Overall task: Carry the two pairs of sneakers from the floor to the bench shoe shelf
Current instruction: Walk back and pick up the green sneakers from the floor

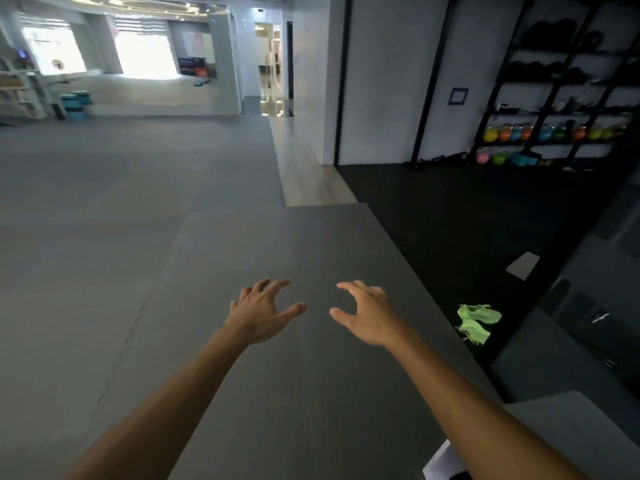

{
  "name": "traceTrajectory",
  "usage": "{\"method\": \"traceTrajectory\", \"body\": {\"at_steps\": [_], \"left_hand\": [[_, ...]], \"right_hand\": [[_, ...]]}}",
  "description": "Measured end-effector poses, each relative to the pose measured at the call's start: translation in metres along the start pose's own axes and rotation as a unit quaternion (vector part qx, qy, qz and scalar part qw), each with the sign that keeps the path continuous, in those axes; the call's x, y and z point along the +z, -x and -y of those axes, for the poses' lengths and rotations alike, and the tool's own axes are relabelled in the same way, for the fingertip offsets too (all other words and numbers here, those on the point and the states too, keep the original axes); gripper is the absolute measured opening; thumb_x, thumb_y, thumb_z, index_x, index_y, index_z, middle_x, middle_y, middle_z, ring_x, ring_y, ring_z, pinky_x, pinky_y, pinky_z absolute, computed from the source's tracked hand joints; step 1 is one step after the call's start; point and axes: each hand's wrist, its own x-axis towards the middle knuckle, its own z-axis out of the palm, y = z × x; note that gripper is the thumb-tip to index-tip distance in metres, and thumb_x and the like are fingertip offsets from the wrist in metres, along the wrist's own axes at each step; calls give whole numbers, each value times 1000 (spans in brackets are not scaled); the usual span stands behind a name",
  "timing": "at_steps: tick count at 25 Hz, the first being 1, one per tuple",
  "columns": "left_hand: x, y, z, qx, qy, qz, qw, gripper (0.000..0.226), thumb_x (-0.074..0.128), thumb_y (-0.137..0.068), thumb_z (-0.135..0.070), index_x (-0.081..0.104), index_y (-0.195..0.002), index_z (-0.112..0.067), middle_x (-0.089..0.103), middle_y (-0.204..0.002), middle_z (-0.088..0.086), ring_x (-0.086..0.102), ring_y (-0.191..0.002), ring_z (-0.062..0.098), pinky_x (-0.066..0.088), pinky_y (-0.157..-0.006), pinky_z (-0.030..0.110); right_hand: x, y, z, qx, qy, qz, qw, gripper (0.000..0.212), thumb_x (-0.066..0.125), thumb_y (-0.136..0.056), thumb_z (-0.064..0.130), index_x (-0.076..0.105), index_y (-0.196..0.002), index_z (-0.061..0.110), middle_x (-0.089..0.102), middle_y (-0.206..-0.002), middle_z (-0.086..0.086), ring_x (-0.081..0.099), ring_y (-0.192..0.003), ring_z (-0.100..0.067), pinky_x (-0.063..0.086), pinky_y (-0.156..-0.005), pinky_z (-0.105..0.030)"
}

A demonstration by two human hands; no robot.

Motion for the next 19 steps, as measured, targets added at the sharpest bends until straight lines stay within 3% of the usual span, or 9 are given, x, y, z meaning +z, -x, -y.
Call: {"method": "traceTrajectory", "body": {"at_steps": [5, 9, 14, 19], "left_hand": [[-10, -180, -30, 51, -20, 29, 998, 95, 34, -69, -94, 26, -152, -49, 24, -166, -1, 23, -150, 32, 26, -114, 65], [14, -330, -84, 117, -44, 53, 991, 92, 35, -72, -91, 12, -154, -55, 11, -170, 1, 14, -154, 32, 19, -116, 67], [55, -487, -175, 169, -58, 102, 979, 88, 36, -78, -87, 6, -154, -56, 4, -171, 2, 8, -155, 34, 15, -117, 68], [107, -617, -289, 245, -48, 151, 957, 93, 31, -70, -90, 9, -154, -56, 4, -171, 2, 7, -155, 34, 14, -119, 67]], "right_hand": [[-23, -139, -60, 65, -1, -24, 998, 69, 54, -95, 61, 31, -156, 39, 23, -167, 1, 19, -152, -29, 28, -117, -53], [-46, -251, -141, 117, -5, -43, 992, 73, 50, -96, 62, 18, -160, 44, 13, -170, 0, 6, -156, -28, 16, -120, -60], [-90, -357, -258, 186, -11, -65, 980, 74, 46, -99, 60, 11, -161, 42, 13, -170, -2, 1, -156, -29, 11, -119, -65], [-132, -424, -375, 273, -3, -81, 959, 76, 46, -96, 65, 11, -160, 44, 14, -169, -2, 1, -155, -33, 10, -116, -70]]}}
